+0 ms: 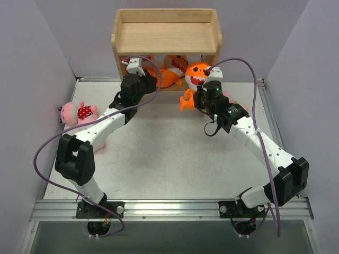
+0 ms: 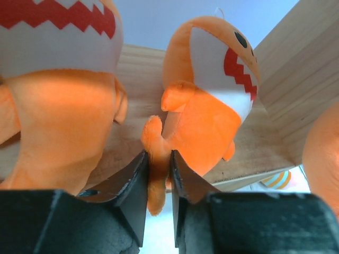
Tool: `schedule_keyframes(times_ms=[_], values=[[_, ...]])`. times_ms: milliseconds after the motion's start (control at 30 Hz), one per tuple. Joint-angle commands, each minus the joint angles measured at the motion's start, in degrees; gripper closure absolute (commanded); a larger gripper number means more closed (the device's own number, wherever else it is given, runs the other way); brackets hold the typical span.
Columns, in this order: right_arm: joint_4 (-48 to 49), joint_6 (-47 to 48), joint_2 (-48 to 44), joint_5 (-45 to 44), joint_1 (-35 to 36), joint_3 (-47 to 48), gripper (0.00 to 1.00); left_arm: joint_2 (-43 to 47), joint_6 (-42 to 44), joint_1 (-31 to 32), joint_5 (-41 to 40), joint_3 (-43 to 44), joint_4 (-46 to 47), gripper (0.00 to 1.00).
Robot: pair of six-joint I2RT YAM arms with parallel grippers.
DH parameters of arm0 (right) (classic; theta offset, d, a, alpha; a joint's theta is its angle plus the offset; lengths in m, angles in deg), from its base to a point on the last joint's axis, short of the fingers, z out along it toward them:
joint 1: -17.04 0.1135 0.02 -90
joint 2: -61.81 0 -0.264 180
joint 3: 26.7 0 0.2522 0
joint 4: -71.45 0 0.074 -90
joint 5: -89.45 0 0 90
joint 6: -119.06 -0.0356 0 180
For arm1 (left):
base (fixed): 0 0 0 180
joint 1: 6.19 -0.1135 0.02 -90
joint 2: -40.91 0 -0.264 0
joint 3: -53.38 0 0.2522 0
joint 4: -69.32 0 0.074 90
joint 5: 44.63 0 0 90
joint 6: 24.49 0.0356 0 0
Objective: Place and organize the stuffed toys onto the shelf
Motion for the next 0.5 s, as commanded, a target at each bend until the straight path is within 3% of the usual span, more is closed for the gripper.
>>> schedule_keyframes(times_ms=[0, 200, 467], values=[[3.8, 1.5, 2.0, 0.0, -0.5, 4.4, 1.00, 0.2, -2.1, 0.0, -3.3, -0.2, 4.4, 0.73], [4.4, 2.2, 5.7, -0.9, -0.6, 7.5, 1.00, 0.5, -5.1, 0.0, -5.9, -3.2, 6.4, 0.86], [3.1, 2.1, 9.4, -4.8, -0.2, 11.1, 1.00, 1.1, -8.8, 0.0, -8.6, -6.6, 9.3, 0.89]])
